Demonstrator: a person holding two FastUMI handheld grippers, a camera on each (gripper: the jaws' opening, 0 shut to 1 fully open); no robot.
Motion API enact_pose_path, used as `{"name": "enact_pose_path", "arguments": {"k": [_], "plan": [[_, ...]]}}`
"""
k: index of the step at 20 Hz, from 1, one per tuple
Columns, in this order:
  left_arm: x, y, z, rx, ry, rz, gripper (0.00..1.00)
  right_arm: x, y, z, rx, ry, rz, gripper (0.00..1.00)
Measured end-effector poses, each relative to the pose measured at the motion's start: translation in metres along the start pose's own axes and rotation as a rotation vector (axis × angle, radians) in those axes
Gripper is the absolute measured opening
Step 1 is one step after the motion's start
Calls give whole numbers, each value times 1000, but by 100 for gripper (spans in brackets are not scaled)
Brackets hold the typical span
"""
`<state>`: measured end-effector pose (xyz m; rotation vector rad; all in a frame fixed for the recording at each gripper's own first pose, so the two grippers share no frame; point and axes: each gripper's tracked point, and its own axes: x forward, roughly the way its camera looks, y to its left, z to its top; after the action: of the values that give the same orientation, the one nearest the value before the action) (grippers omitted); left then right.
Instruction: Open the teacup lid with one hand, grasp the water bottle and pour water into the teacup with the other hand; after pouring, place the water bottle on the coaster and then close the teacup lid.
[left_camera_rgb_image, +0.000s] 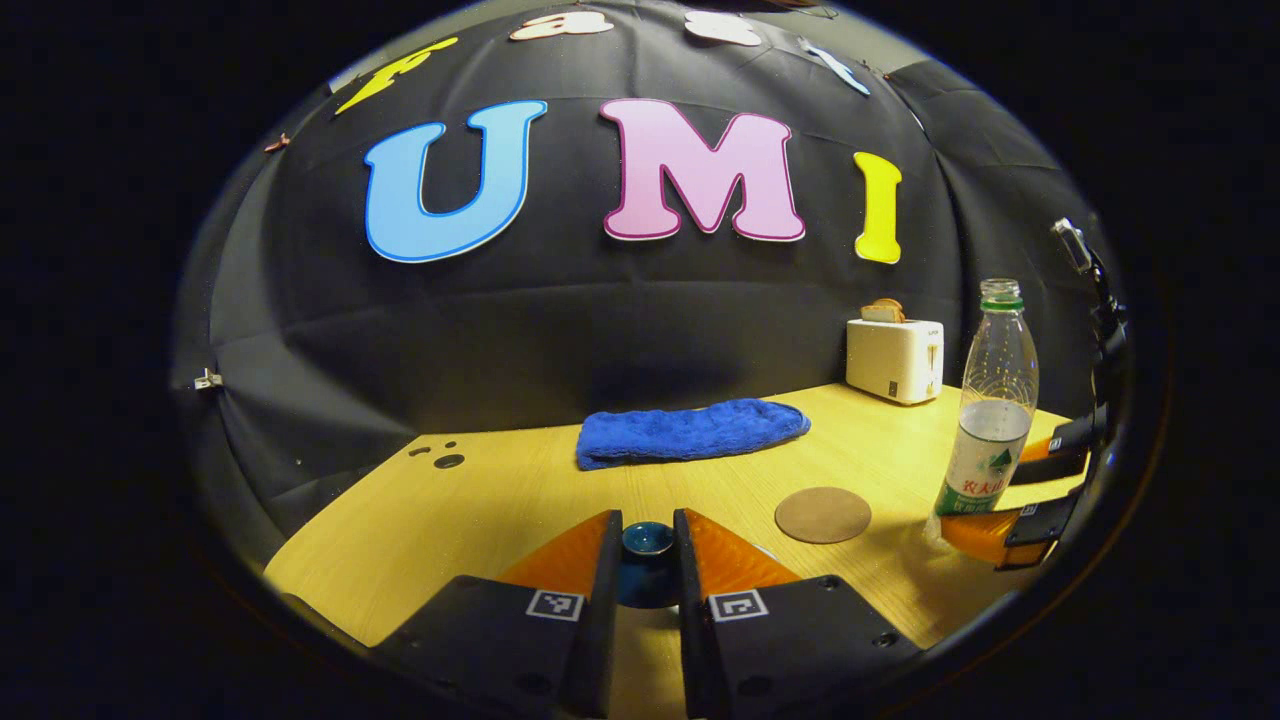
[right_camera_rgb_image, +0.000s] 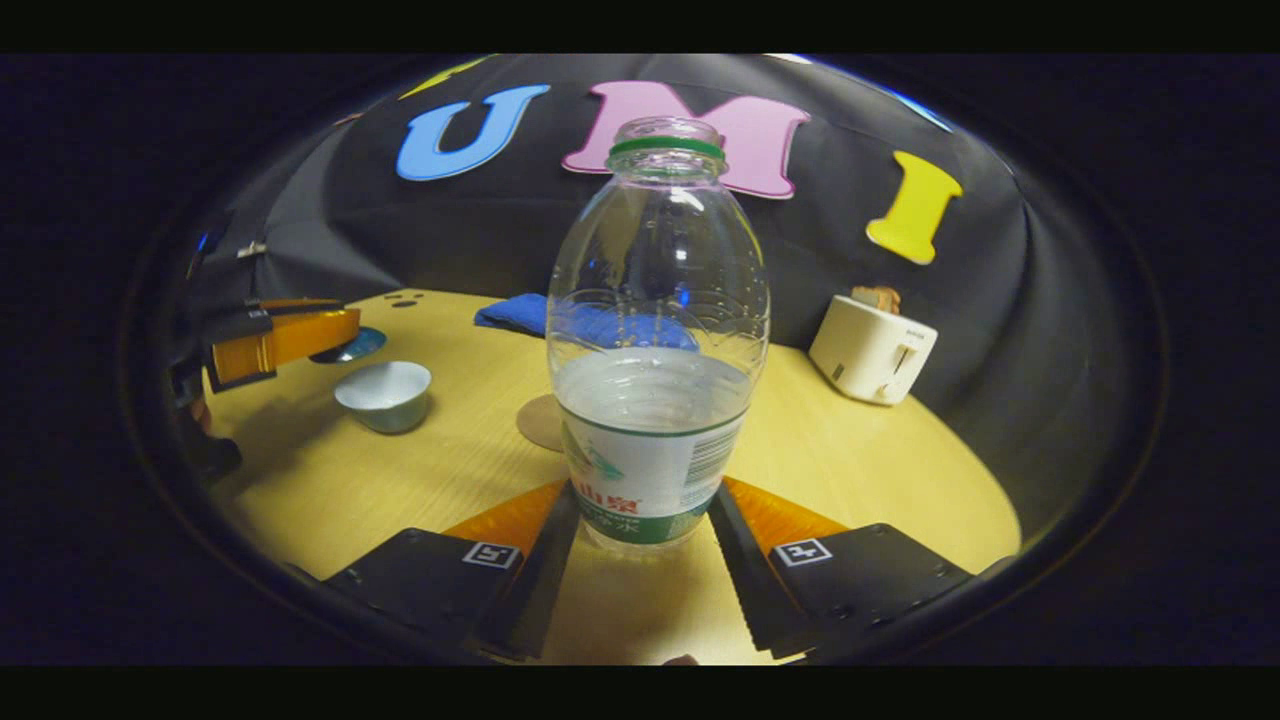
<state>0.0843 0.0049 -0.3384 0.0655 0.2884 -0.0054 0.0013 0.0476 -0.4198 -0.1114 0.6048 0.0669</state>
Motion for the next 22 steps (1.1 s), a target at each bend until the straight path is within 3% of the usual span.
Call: {"name": "enact_pose_path", "arguments": {"k": [2, 3, 4, 5, 6, 9, 12, 13, 22], "plan": [[-5, 12, 0, -9, 3, 19, 31, 7, -15, 6, -234, 37, -41, 77], [-7, 17, 0, -13, 4, 28, 31, 10, -19, 9, -302, 44, -49, 72], [-9, 21, -1, -17, 5, 36, 31, 11, -21, 13, -356, 42, -56, 76], [-12, 26, -3, -20, 8, 44, 31, 15, -21, 19, -401, 38, -57, 72], [-14, 30, -3, -23, 11, 53, 27, 17, -20, 24, -437, 34, -58, 76], [-19, 39, -7, -45, 17, 71, 31, 24, -15, 36, -575, 39, -60, 75], [-24, 44, -9, -59, 17, 84, 27, 30, -15, 44, -709, 39, -95, 75], [-24, 47, -9, -62, 18, 89, 31, 33, -15, 47, -756, 37, -106, 75], [-28, 61, -15, -81, 16, 124, 31, 39, -19, 77, -1093, -18, -204, 74]]}}
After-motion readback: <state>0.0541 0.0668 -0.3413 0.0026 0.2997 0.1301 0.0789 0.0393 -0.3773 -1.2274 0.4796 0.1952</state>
